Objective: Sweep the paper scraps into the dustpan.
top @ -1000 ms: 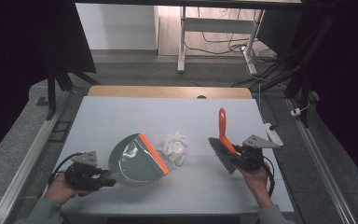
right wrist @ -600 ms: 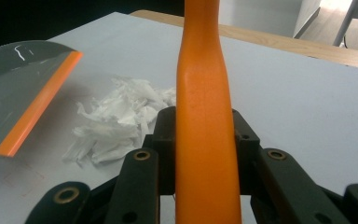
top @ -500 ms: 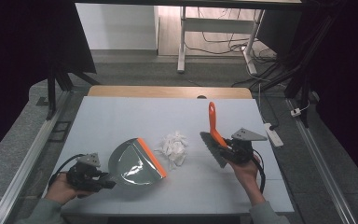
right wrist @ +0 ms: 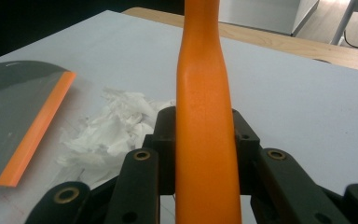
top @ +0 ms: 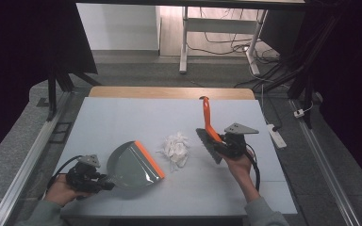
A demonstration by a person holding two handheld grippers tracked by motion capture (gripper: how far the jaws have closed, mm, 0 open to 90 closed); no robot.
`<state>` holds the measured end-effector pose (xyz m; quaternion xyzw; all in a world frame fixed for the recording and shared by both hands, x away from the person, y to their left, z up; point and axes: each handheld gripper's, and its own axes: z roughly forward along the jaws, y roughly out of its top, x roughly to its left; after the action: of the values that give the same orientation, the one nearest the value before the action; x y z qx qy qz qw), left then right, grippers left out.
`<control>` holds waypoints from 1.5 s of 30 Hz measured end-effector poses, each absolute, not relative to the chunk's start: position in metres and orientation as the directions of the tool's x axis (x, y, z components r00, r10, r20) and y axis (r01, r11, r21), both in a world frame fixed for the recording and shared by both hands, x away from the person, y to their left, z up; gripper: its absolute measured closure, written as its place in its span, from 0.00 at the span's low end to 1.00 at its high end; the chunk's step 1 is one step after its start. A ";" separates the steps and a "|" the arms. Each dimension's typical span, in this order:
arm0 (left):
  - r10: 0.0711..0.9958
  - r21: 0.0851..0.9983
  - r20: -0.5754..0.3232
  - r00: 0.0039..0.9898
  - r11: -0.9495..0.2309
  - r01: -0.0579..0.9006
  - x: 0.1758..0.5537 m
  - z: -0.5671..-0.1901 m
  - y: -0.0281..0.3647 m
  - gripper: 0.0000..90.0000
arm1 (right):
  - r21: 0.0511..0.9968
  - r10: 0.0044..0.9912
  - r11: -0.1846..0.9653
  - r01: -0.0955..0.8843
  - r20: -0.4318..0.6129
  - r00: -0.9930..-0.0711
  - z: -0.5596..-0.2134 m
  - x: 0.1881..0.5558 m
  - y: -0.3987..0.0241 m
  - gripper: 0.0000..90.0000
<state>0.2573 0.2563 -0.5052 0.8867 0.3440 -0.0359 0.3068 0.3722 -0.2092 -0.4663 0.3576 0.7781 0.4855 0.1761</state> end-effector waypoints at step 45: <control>0.522 0.507 -0.335 0.784 -0.601 0.617 0.275 -0.515 0.240 0.68 | 0.781 0.823 0.334 0.528 0.032 -0.567 -0.484 0.448 -0.153 0.77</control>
<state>0.2753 0.2405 -0.5149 0.8916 0.3196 -0.0760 0.3118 0.4485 -0.1533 -0.4845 0.4252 0.7944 0.3903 0.1891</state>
